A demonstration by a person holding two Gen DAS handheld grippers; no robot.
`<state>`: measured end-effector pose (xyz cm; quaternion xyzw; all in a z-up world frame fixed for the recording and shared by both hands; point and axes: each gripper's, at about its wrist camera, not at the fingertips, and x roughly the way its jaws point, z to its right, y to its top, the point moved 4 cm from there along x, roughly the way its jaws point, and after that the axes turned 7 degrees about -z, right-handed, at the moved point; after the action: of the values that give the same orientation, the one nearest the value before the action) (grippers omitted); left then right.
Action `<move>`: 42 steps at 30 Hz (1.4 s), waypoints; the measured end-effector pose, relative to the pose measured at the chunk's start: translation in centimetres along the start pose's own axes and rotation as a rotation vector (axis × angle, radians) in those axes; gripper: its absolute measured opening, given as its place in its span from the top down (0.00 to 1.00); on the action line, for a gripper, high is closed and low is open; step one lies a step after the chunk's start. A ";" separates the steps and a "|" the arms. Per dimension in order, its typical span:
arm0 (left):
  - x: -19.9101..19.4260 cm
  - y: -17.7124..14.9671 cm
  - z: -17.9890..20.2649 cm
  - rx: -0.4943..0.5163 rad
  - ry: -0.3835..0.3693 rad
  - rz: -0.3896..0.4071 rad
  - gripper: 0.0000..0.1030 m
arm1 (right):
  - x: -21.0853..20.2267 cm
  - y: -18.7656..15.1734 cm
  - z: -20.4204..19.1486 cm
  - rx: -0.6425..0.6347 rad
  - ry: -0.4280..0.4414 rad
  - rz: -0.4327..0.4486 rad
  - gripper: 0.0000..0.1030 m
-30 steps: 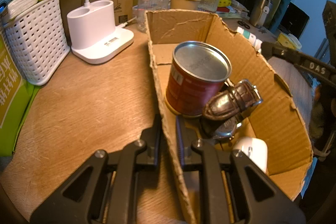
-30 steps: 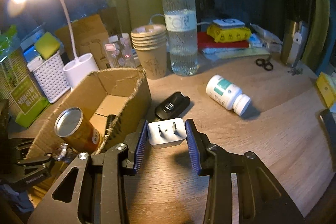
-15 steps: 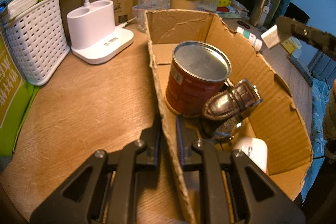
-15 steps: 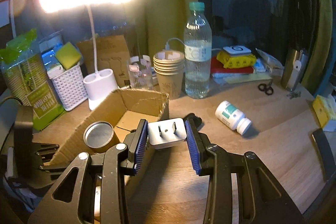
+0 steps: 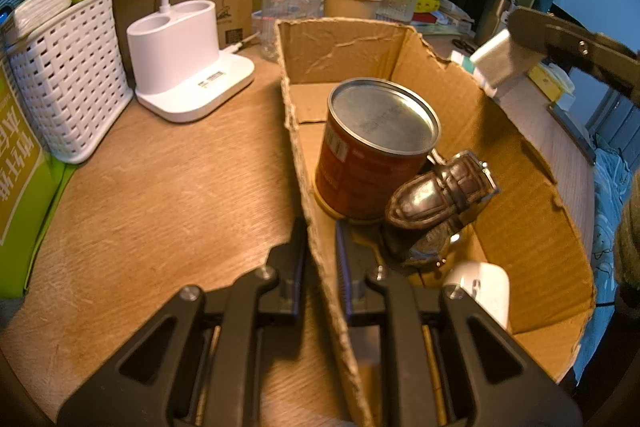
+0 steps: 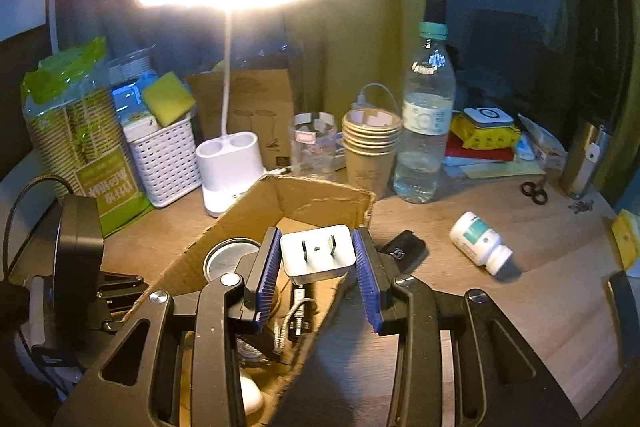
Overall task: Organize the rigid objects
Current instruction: 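Carry the charger plug over the box with the right gripper, then release the charger plug into the box and move toward the car key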
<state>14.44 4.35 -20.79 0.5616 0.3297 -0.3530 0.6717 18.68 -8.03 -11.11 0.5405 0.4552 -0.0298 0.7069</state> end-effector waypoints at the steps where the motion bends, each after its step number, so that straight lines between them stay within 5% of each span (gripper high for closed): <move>1: 0.0 0.0 0.0 0.000 0.000 0.000 0.85 | 0.2 -0.1 -0.2 -0.003 0.005 -0.003 0.62; 20: 0.0 0.0 0.1 0.001 0.000 0.000 0.85 | 4.4 -1.7 -0.5 -0.007 -0.010 -0.097 0.62; 23: 0.0 0.0 0.1 0.002 0.001 0.001 0.85 | 4.2 -1.5 -0.2 0.013 -0.004 -0.085 0.53; 42: 0.0 -0.1 0.1 0.002 0.001 -0.001 0.85 | 4.0 -2.1 6.3 0.228 -0.050 -0.061 0.48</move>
<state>14.38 4.25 -20.84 0.5621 0.3299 -0.3535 0.6710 23.77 -12.11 -15.31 0.6025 0.4474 -0.1163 0.6506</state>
